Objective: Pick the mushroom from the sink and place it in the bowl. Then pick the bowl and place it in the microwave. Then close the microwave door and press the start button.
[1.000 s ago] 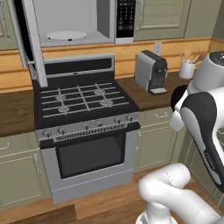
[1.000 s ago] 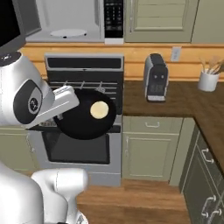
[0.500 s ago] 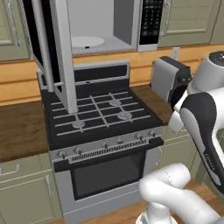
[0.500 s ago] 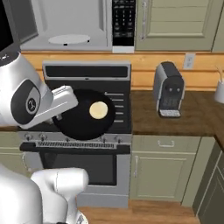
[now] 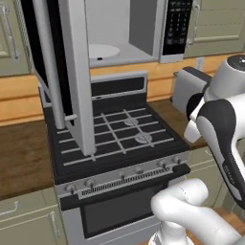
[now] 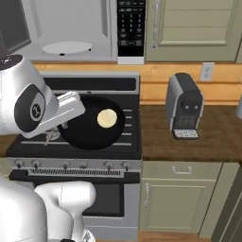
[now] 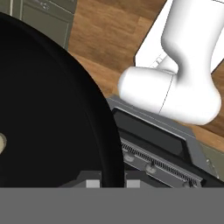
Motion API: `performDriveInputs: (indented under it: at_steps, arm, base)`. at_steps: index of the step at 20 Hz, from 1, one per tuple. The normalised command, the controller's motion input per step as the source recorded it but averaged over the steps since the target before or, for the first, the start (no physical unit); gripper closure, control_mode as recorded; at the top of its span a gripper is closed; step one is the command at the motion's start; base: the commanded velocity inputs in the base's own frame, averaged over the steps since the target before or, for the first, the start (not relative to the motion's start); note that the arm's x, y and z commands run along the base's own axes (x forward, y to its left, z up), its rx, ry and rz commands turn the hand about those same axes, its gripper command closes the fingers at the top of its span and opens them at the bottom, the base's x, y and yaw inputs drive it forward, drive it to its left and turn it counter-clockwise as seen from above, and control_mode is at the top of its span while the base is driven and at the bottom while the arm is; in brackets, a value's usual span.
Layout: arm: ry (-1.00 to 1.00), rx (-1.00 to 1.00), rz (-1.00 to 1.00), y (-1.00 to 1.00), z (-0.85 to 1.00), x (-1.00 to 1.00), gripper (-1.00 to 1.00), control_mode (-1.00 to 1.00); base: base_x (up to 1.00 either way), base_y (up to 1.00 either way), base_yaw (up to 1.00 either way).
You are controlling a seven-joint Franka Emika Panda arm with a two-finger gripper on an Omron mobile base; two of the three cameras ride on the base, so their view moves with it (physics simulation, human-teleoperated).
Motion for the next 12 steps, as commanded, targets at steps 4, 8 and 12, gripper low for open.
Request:
performDriveInputs:
  at_steps: [4,8,12]
  arm:
    - [0.0,0.0,0.0,0.0,0.0,0.0,1.0,1.0]
    - [0.0,0.0,0.0,0.0,0.0,0.0,1.0,1.0]
    - [0.0,0.0,0.0,0.0,0.0,0.0,1.0,1.0]
  base:
    - [0.3,0.21,-0.05]
    - [0.11,0.17,0.0]
    - [0.04,0.01,0.13]
